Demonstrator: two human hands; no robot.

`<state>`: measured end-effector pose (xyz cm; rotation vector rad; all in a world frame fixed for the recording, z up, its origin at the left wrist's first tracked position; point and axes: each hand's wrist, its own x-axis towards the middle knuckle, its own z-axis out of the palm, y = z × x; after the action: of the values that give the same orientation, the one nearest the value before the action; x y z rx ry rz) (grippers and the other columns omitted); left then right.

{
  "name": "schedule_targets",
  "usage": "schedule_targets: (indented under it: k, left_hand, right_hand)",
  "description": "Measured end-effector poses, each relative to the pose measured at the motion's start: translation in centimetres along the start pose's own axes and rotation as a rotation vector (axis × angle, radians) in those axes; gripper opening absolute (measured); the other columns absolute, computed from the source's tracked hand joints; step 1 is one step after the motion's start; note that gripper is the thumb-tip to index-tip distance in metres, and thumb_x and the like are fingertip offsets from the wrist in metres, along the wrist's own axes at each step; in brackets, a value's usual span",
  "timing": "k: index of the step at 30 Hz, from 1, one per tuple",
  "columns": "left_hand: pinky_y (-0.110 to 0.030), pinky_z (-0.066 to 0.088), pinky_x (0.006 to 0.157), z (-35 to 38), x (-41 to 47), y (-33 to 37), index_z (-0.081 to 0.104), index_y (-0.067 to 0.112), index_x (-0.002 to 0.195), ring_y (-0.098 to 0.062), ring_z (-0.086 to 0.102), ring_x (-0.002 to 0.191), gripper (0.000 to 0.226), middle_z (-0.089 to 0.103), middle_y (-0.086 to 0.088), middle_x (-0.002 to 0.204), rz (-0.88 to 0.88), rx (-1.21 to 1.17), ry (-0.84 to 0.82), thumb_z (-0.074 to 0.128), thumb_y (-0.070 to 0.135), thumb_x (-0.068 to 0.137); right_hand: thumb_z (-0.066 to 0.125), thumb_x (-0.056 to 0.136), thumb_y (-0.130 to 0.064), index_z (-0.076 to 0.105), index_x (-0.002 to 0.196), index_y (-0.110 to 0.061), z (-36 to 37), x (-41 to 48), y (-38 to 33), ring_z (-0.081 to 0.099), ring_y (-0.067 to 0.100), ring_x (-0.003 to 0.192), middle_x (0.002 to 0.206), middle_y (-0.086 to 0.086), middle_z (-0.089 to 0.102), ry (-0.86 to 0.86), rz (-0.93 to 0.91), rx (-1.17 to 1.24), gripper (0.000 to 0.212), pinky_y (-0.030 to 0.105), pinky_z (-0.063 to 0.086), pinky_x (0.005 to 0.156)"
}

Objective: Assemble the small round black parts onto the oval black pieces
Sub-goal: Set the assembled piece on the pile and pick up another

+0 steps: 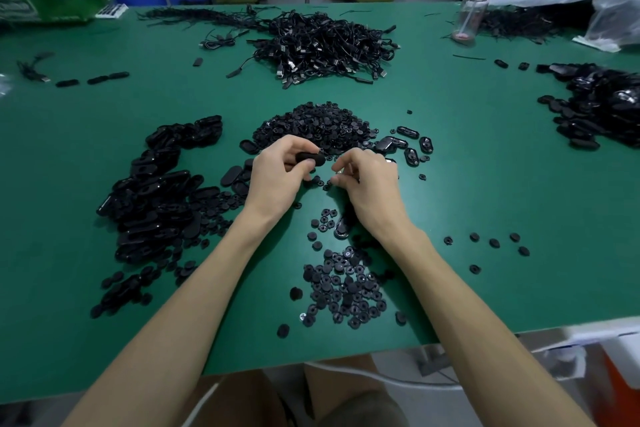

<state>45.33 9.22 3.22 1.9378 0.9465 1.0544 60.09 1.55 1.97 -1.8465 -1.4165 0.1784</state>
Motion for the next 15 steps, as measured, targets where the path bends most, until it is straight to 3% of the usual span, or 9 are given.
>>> schedule_targets:
  k: [4,9,15]
  left_hand:
    - [-0.018,0.055,0.071,-0.1,0.1,-0.3,0.072,0.009,0.105,-0.013,0.072,0.072,0.018,0.073,0.002,0.098,-0.007,-0.049,0.007,0.071,-0.003,0.092]
    - [-0.023,0.060,0.073,0.1,0.0,-0.5,0.075,0.010,0.109,-0.014,0.075,0.075,0.021,0.077,-0.001,0.098,0.002,-0.084,-0.007,0.076,0.002,0.090]
    - [-0.032,0.064,0.075,-0.1,0.0,-0.9,0.078,0.011,0.106,-0.014,0.076,0.082,0.015,0.078,0.000,0.098,-0.036,-0.138,0.059,0.078,0.008,0.090]
  right_hand:
    - [0.074,0.094,-0.013,0.070,0.100,-0.015,-0.6,-0.2,-0.3,0.059,0.015,0.083,0.089,0.001,0.066,0.030,0.050,0.224,0.007,0.029,0.046,0.076]
    - [0.072,0.094,-0.008,0.075,0.103,-0.019,-1.2,-0.2,-0.6,0.069,0.019,0.096,0.105,0.001,0.072,0.010,0.107,0.365,0.014,0.038,0.056,0.092]
    - [0.073,0.091,0.001,0.077,0.105,-0.017,-1.4,-0.2,-0.8,0.074,0.014,0.093,0.102,-0.004,0.077,0.006,0.099,0.491,0.023,0.039,0.059,0.092]
